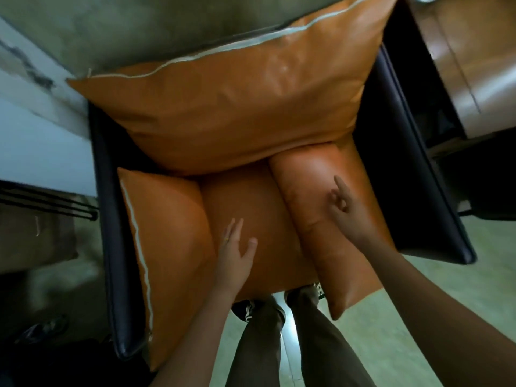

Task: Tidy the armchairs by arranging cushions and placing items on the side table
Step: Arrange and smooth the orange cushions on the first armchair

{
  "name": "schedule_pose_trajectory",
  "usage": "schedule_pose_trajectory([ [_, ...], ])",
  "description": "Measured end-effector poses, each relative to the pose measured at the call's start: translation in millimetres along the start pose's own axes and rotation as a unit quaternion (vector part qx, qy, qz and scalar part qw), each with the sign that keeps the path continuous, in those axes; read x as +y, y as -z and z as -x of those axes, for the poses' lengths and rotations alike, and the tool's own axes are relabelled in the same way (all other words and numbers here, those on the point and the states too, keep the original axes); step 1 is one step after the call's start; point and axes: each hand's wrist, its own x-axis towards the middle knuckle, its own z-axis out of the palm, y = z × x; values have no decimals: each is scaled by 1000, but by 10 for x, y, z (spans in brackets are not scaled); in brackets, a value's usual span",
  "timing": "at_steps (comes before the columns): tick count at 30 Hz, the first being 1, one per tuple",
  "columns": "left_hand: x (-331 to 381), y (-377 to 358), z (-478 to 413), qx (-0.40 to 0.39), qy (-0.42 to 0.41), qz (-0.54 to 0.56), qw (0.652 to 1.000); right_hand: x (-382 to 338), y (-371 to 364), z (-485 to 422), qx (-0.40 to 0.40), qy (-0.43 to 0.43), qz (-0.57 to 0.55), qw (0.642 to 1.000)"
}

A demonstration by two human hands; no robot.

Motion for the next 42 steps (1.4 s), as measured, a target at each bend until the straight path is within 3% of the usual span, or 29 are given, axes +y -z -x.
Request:
schedule_pose_trajectory([
  [3, 371, -352, -105, -70, -34, 0, 997, 325, 358, -15, 6, -34, -5, 999],
  [7, 842, -808, -262, -135, -13, 22, 990, 707, 637, -49, -21, -65, -48, 997],
  [16, 1208, -1329, -709, -169, 60, -5, 984, 1183, 610, -380, -54, -153, -166, 973],
  [21, 1150, -1436, -725, -152, 58, -23, 986, 1254, 573, -554, -92, -195, -171, 961],
  [25, 1069, -1305, -723, -163, 19, 26, 986, 1245, 606, -537, -97, -179, -181, 962],
  [30, 1008, -1185, -595, -230, -3, 68, 971, 1103, 694, -80, -54, -168, -167, 970],
  [34, 1182, -1303, -545, -267, -21, 81, 960, 1100, 828, 346, 35, -155, -164, 974],
  [37, 1256, -1415, -562, -274, -27, 93, 957, 1000, 1033, 428, 76, -137, -103, 982],
  [42, 1155, -1459, -633, -295, -6, 79, 952, 856, 1154, 291, 58, -107, -12, 992],
])
